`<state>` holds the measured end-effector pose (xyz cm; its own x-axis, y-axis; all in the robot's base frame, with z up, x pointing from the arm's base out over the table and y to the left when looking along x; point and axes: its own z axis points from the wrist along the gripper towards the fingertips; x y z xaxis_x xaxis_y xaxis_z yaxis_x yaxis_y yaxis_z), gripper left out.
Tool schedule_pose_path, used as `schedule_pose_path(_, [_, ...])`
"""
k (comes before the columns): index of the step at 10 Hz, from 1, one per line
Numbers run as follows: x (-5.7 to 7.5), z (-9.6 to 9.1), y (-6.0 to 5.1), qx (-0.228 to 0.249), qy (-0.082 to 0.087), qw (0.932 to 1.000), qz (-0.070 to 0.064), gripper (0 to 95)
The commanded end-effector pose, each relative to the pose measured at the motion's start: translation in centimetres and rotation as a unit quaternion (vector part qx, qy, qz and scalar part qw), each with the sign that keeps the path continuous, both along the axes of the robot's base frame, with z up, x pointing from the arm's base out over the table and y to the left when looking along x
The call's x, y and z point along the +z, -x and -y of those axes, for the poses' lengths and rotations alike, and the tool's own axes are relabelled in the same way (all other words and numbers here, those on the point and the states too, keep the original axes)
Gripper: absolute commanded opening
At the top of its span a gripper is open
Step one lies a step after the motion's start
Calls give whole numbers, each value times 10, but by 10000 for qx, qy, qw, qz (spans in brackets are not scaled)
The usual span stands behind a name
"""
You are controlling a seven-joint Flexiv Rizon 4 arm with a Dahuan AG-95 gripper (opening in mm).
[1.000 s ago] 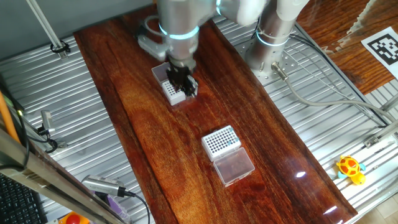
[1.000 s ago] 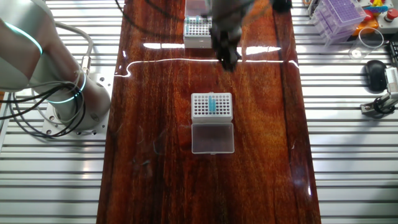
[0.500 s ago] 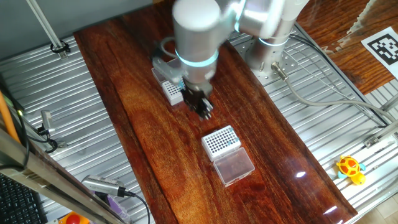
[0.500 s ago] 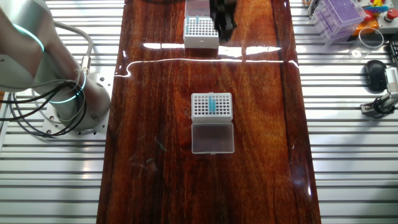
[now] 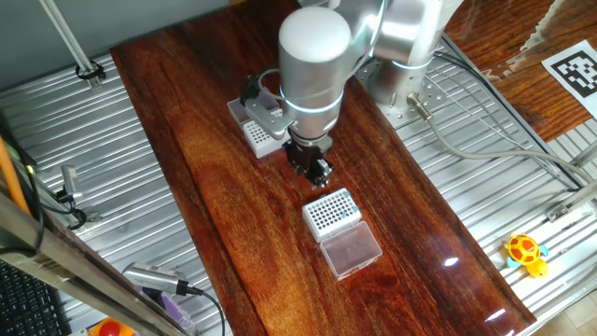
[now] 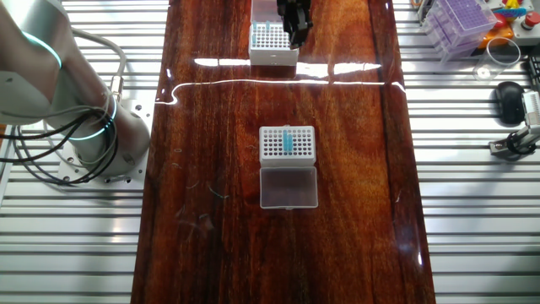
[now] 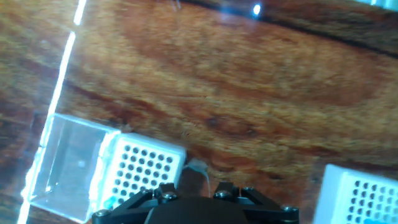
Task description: Transfer all medium pipette tips from one holder to another
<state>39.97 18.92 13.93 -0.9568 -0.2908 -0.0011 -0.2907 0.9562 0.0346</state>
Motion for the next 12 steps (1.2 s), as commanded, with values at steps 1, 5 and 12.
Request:
schedule_pose_path(1, [-1, 1, -2, 370, 95, 9993, 42, 190])
schedule_pose_path(5, [-2, -2, 0, 1023, -42, 9947, 34, 380])
schedule_pose_path(12, [-30, -46, 67, 563, 27, 9983, 157, 380])
